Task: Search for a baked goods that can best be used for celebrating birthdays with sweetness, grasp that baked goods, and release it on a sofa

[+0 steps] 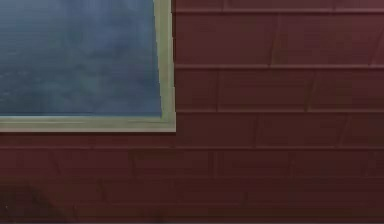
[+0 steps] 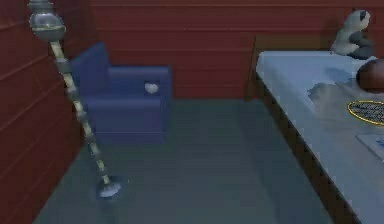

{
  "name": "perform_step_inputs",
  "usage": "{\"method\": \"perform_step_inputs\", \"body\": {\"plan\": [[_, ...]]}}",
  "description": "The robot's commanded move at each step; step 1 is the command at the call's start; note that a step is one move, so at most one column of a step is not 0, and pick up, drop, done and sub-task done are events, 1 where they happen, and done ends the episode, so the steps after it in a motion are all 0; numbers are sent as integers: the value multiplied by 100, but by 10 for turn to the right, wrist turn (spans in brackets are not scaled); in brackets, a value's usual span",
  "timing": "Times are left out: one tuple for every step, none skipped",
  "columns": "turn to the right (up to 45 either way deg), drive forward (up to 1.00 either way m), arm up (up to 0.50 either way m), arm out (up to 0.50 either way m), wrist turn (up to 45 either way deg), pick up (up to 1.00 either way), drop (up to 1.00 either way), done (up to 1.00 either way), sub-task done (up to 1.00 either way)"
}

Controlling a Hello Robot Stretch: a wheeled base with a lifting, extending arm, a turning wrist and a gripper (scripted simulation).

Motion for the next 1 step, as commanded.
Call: {"method": "perform_step_inputs", "body": {"plan": [[-450, 0, 0, 0, 0, 0, 0, 0, 0]]}}
